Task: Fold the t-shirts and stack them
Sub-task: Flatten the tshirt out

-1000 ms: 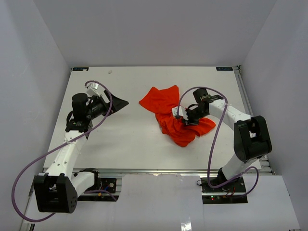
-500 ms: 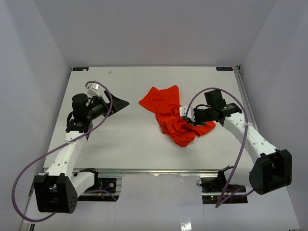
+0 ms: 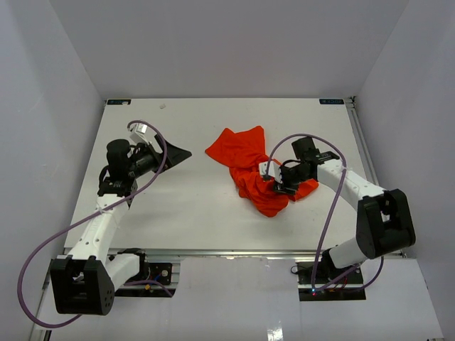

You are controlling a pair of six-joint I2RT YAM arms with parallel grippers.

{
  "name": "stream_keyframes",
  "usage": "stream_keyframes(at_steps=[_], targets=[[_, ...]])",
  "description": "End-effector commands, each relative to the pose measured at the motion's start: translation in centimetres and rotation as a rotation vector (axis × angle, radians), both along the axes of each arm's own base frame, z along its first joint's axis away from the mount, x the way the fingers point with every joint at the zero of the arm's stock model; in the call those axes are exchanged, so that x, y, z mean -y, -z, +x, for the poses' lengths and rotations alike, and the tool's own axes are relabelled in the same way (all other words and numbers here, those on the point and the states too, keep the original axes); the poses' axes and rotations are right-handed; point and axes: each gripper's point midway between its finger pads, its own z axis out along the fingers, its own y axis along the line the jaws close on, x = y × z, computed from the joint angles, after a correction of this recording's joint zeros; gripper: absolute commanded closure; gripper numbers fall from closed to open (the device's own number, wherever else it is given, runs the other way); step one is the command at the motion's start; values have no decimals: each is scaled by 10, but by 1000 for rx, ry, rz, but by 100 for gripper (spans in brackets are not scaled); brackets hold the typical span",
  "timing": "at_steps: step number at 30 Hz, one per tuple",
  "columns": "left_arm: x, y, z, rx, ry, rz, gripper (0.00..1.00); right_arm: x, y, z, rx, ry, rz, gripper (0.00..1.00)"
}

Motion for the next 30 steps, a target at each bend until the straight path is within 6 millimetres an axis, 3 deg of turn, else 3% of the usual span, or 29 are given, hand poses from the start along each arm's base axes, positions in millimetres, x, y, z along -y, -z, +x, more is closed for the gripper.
stream_keyframes(at_steps=[1, 8, 13, 23, 30], targets=[[2, -1, -8, 15, 14, -8, 2, -5, -8, 28, 80, -7, -4, 51], [0, 0, -9, 12, 1, -10, 2, -8, -3, 37, 79, -10, -7, 54], [0, -2, -7, 11, -1, -9, 2, -11, -19, 36, 122, -15, 33, 53], [2, 2, -6, -3, 14, -5, 2, -7, 17, 22, 29, 9, -29, 49], [2, 4, -6, -10, 9, -8, 2, -2, 28, 29, 37, 46, -61, 50]])
